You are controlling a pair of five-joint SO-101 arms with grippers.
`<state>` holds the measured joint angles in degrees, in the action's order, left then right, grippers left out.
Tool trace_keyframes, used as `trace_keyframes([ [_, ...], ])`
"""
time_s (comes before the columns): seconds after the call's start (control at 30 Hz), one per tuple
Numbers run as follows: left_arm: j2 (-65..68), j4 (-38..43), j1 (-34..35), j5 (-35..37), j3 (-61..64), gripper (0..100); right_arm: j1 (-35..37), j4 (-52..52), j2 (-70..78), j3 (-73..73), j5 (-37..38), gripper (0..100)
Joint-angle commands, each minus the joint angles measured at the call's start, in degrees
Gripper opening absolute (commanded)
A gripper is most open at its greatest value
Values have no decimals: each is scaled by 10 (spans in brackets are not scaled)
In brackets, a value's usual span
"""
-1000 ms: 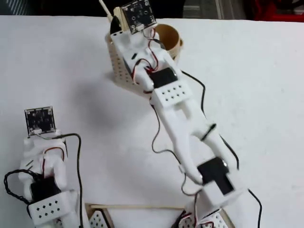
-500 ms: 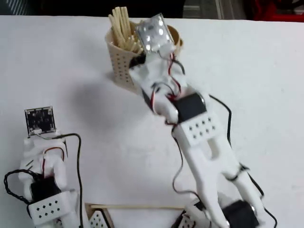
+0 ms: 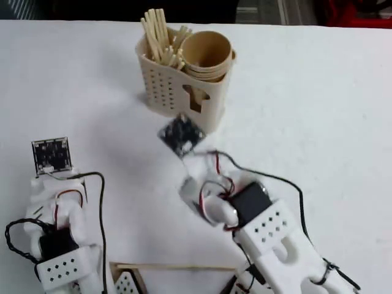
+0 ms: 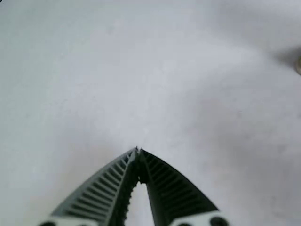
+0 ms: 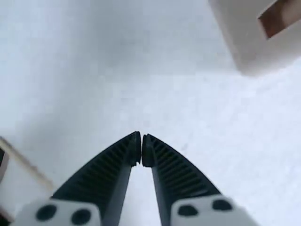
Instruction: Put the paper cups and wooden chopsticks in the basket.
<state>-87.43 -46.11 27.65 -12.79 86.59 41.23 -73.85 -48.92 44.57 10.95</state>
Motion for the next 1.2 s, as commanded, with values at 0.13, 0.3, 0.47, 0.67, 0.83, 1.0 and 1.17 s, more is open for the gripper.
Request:
trace_keyframes([
  [0.13, -7, 19, 4, -4, -4, 27, 87, -75, -66, 113, 171, 18],
  [0.3, -7, 19, 4, -4, -4, 27, 100, -44, -92, 171, 243, 18],
  [0.47, -7, 19, 5, -4, -4, 27, 158, -6, -93, 229, 270, 18],
  [0.67, -7, 20, 5, -4, -4, 27, 243, 0, -88, 231, 207, 93],
  [0.83, -7, 32, 18, -4, -3, 27, 282, 16, -88, 232, 127, 258],
  [1.0, -7, 34, 22, -4, -2, 27, 307, 55, -87, 257, 112, 250],
  [1.17, -7, 34, 29, -1, -3, 27, 309, 140, -87, 322, 109, 210],
])
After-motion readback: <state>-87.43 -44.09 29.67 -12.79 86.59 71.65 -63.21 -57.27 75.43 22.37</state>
